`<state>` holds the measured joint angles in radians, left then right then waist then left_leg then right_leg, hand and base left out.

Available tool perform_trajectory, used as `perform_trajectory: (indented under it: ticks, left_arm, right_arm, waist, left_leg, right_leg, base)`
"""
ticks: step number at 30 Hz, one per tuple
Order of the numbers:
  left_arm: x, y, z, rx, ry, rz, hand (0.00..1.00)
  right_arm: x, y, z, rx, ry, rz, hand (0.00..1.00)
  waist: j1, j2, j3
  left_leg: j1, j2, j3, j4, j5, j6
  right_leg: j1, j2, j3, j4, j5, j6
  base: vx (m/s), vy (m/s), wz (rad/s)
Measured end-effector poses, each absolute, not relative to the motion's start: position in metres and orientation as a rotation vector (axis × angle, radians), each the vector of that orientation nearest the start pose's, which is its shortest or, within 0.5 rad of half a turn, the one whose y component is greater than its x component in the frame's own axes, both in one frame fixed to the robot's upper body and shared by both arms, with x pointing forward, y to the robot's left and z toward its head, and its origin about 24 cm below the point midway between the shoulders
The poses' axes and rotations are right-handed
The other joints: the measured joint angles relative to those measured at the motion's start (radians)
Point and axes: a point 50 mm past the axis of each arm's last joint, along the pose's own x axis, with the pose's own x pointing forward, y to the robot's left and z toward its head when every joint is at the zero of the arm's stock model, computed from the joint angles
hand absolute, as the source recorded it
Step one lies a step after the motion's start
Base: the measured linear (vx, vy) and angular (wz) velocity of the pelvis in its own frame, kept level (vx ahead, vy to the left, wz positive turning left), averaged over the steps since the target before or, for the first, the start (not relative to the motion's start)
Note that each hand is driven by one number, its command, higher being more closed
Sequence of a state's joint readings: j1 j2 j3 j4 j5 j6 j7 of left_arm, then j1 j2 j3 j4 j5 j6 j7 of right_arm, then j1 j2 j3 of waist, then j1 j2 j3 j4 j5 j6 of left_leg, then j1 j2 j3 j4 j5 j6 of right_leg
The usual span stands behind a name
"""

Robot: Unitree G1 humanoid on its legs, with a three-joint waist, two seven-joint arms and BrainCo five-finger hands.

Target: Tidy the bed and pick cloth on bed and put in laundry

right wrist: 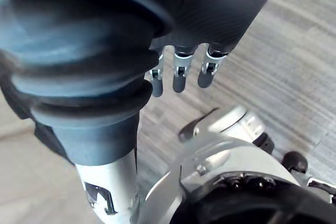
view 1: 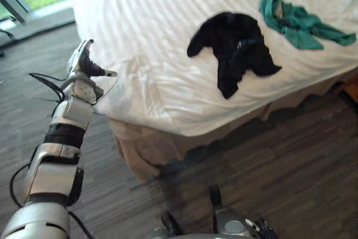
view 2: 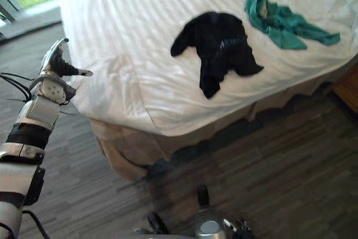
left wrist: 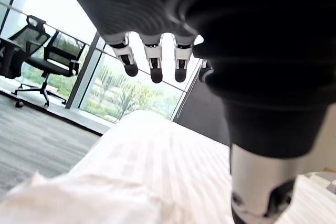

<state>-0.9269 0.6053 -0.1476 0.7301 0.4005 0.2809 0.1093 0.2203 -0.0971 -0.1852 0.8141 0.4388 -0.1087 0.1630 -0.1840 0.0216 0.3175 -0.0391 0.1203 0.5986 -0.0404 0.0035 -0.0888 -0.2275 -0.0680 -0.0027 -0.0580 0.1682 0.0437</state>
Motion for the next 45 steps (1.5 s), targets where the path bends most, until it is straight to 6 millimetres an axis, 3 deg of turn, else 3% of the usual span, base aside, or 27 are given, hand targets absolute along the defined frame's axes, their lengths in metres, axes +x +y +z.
perform_trajectory:
  ticks: [2, 3, 6, 10, 14, 18, 21, 23, 24, 26, 27, 29, 31, 32, 35, 37, 40, 44, 45]
  left_arm:
    - [0.396, 0.257, 0.207, 0.97, 0.048, 0.395, 0.0]
    - [0.398, 0.254, 0.208, 0.975, 0.053, 0.393, 1.0]
    - [0.401, 0.249, 0.217, 1.024, 0.047, 0.377, 1.0]
    - [0.402, 0.25, 0.242, 1.065, -0.012, 0.328, 1.0]
    - [0.399, 0.253, 0.243, 1.061, -0.043, 0.255, 1.0]
    - [0.394, 0.26, 0.221, 1.013, 0.019, 0.175, 1.0]
    - [0.384, 0.269, 0.182, 0.922, 0.109, 0.072, 1.0]
    - [0.364, 0.279, 0.137, 0.856, 0.207, -0.024, 1.0]
    - [0.358, 0.283, 0.124, 0.837, 0.237, -0.041, 0.0]
    - [0.315, 0.303, 0.063, 0.718, 0.41, -0.072, 0.0]
    - [0.304, 0.306, 0.048, 0.68, 0.453, -0.074, 0.0]
    - [0.255, 0.311, -0.002, 0.53, 0.588, -0.073, 0.0]
    - [0.23, 0.319, -0.018, 0.463, 0.644, -0.032, 0.0]
    - [0.207, 0.332, -0.028, 0.421, 0.695, 0.034, 0.0]
    - [0.169, 0.353, -0.038, 0.386, 0.762, 0.155, 0.0]
    - [0.147, 0.356, -0.047, 0.357, 0.797, 0.211, 0.0]
    - [0.116, 0.336, -0.075, 0.267, 0.828, 0.284, 0.0]
    - [0.094, 0.307, -0.097, 0.163, 0.812, 0.47, 0.0]
    - [0.09, 0.304, -0.1, 0.14, 0.814, 0.503, 0.0]
  right_arm:
    - [0.119, -0.215, -0.128, 0.434, 0.709, -0.294, 0.0]
    - [0.125, -0.215, -0.126, 0.439, 0.686, -0.287, 0.0]
    - [0.148, -0.216, -0.108, 0.486, 0.549, -0.254, 0.0]
    - [0.167, -0.222, -0.084, 0.518, 0.393, -0.224, 0.0]
    - [0.176, -0.231, -0.07, 0.477, 0.331, -0.179, 0.0]
    - [0.175, -0.233, -0.07, 0.479, 0.342, -0.17, 0.0]
    - [0.171, -0.234, -0.072, 0.478, 0.352, -0.178, 0.0]
    - [0.158, -0.238, -0.077, 0.473, 0.389, -0.2, 0.0]
    - [0.155, -0.238, -0.079, 0.474, 0.401, -0.206, 0.0]
    - [0.14, -0.238, -0.088, 0.471, 0.464, -0.228, 0.0]
    - [0.135, -0.238, -0.091, 0.47, 0.485, -0.236, 0.0]
    - [0.114, -0.236, -0.106, 0.475, 0.583, -0.28, 0.0]
    - [0.105, -0.233, -0.113, 0.479, 0.641, -0.297, 0.0]
    - [0.098, -0.23, -0.119, 0.477, 0.683, -0.307, 0.0]
    - [0.093, -0.23, -0.124, 0.468, 0.719, -0.341, 0.0]
    - [0.089, -0.231, -0.127, 0.467, 0.744, -0.369, 0.0]
    - [0.08, -0.234, -0.134, 0.473, 0.789, -0.454, 0.0]
    - [0.075, -0.248, -0.136, 0.361, 0.836, -0.577, 0.0]
    - [0.076, -0.252, -0.135, 0.35, 0.827, -0.598, 1.0]
  waist:
    - [-0.005, -0.015, 0.041]
    - [-0.008, -0.017, 0.052]
    - [-0.014, -0.017, 0.096]
    - [0.007, -0.017, 0.112]
    - [0.012, -0.017, 0.112]
    - [0.009, -0.011, 0.112]
    - [0.011, 0.011, 0.102]
    - [0.022, 0.047, 0.07]
    - [0.031, 0.056, 0.064]
    - [0.048, 0.086, 0.02]
    - [0.055, 0.092, 0.004]
    - [0.091, 0.098, -0.073]
    - [0.114, 0.088, -0.115]
    - [0.128, 0.073, -0.156]
    - [0.152, 0.056, -0.191]
    - [0.161, 0.052, -0.221]
    - [0.182, 0.048, -0.251]
    - [0.203, 0.032, -0.274]
    - [0.203, 0.031, -0.276]
  left_leg:
    - [-0.051, 0.001, 0.019, 0.013, 0.0, 0.0]
    - [-0.058, 0.001, 0.022, 0.016, 0.0, 0.0]
    - [-0.085, 0.001, 0.046, 0.024, 0.0, 0.0]
    - [-0.122, 0.005, 0.052, 0.042, -0.002, 0.001]
    - [-0.122, 0.003, 0.051, 0.041, -0.002, 0.002]
    - [-0.078, 0.001, 0.037, 0.042, -0.002, 0.002]
    - [-0.033, 0.001, 0.024, 0.039, -0.008, 0.012]
    - [-0.001, 0.002, 0.002, 0.038, -0.011, 0.015]
    - [0.009, 0.003, 0.002, 0.039, -0.01, 0.014]
    - [0.052, 0.005, -0.007, 0.041, -0.01, 0.014]
    - [0.064, 0.006, -0.014, 0.041, -0.01, 0.013]
    - [0.1, 0.014, -0.036, 0.039, -0.019, -0.003]
    - [0.117, 0.018, -0.062, 0.038, -0.021, -0.006]
    - [0.128, 0.023, -0.08, 0.035, -0.025, -0.011]
    - [0.166, 0.023, -0.087, 0.018, -0.025, -0.011]
    - [0.175, 0.021, -0.091, 0.012, -0.025, -0.011]
    - [0.18, 0.018, -0.093, 0.003, -0.026, -0.011]
    - [0.182, 0.017, -0.116, -0.022, -0.021, -0.015]
    - [0.184, 0.016, -0.123, -0.026, -0.019, -0.016]
  right_leg:
    - [-0.053, -0.002, 0.014, 0.001, 0.013, 0.0]
    - [-0.061, -0.002, 0.017, 0.002, 0.014, 0.0]
    - [-0.098, -0.003, 0.032, 0.013, 0.014, 0.0]
    - [-0.133, -0.005, 0.033, 0.023, 0.014, 0.0]
    - [-0.131, -0.009, 0.028, 0.024, 0.013, 0.001]
    - [-0.072, -0.019, -0.002, 0.026, 0.001, 0.01]
    - [-0.025, -0.025, -0.034, 0.068, -0.044, 0.013]
    - [0.012, -0.03, -0.067, 0.076, -0.067, 0.017]
    - [0.024, -0.03, -0.071, 0.076, -0.069, 0.015]
    - [0.082, -0.034, -0.099, 0.077, -0.093, 0.019]
    - [0.099, -0.035, -0.107, 0.076, -0.099, 0.019]
    - [0.156, -0.031, -0.139, 0.072, -0.123, 0.02]
    - [0.192, -0.028, -0.164, 0.061, -0.13, 0.019]
    - [0.222, -0.023, -0.185, 0.043, -0.13, 0.019]
    - [0.273, -0.018, -0.2, 0.018, -0.129, 0.02]
    - [0.284, -0.019, -0.213, 0.006, -0.126, 0.022]
    - [0.313, -0.017, -0.219, -0.032, -0.113, 0.025]
    - [0.318, -0.013, -0.241, -0.041, -0.113, 0.027]
    - [0.321, -0.013, -0.245, -0.041, -0.114, 0.027]
  base:
    - [-0.04, 0.01, -0.15]
    - [-0.02, 0.015, -0.11]
    - [-0.03, 0.022, -0.11]
    - [0.0, 0.0, 0.01]
    - [-0.01, 0.01, 0.05]
    - [0.01, 0.015, 0.18]
    - [0.0, 0.02, 0.25]
    - [0.06, 0.01, 0.34]
    - [0.08, 0.008, 0.3]
    - [0.07, 0.001, 0.3]
    - [0.09, -0.018, 0.38]
    - [0.08, -0.026, 0.41]
    - [0.03, -0.029, 0.43]
    - [0.02, -0.041, 0.41]
    - [-0.03, -0.024, 0.19]
    - [-0.08, -0.021, 0.1]
    - [-0.08, -0.023, 0.03]
    - [-0.05, -0.039, 0.13]
    - [0.0, -0.033, 0.2]
